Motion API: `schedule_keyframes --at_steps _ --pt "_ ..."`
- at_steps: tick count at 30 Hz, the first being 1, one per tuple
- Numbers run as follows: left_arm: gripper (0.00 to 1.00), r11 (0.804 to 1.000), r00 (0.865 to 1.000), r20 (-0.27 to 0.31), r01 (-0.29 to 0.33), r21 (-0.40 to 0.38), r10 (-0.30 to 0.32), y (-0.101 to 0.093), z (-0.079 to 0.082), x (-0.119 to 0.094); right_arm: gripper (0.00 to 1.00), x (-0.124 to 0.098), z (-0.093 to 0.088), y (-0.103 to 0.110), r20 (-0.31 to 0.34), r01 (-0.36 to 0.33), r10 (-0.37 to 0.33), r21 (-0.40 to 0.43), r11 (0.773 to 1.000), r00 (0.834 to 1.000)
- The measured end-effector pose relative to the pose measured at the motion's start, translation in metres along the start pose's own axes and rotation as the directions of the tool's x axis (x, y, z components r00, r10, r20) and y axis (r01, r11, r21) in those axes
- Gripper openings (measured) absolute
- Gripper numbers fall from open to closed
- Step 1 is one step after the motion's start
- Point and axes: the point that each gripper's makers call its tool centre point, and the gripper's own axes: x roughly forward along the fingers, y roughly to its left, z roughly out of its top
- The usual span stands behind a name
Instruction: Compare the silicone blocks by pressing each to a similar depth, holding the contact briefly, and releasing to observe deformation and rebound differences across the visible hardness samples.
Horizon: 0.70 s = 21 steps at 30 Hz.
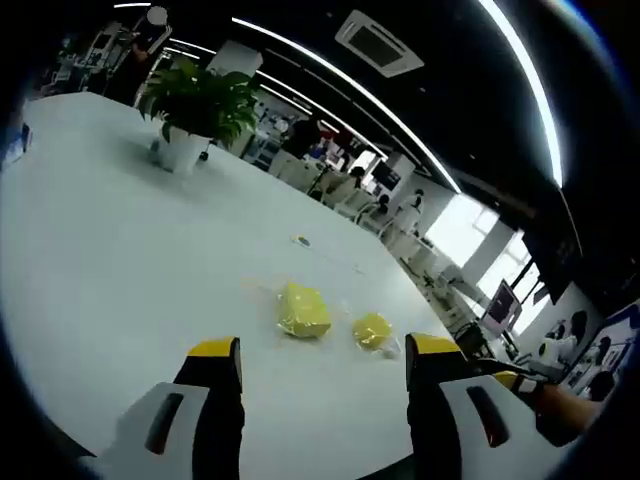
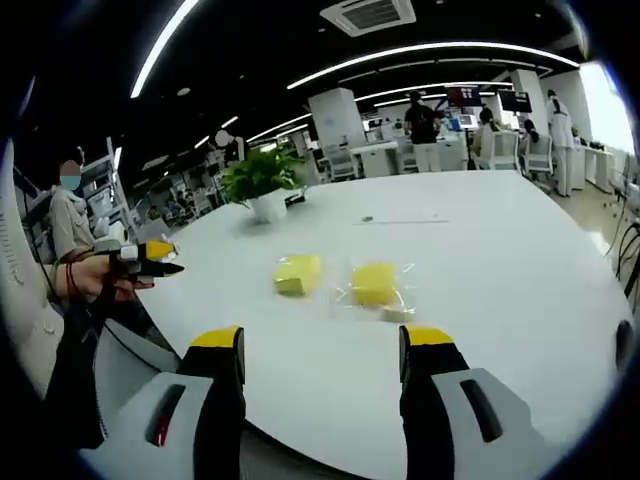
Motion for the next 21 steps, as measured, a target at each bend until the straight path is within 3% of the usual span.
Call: schedule_keyframes --at_steps 21 --pt "0.66 1.0 1.0 -0.011 -0.001 -0.02 0.001 0.0046 -0.0036 0.0031 0.59 0.005 -0.0007 -0.0015 -0.009 -0.007 0.007 0.0 1.0 1.0"
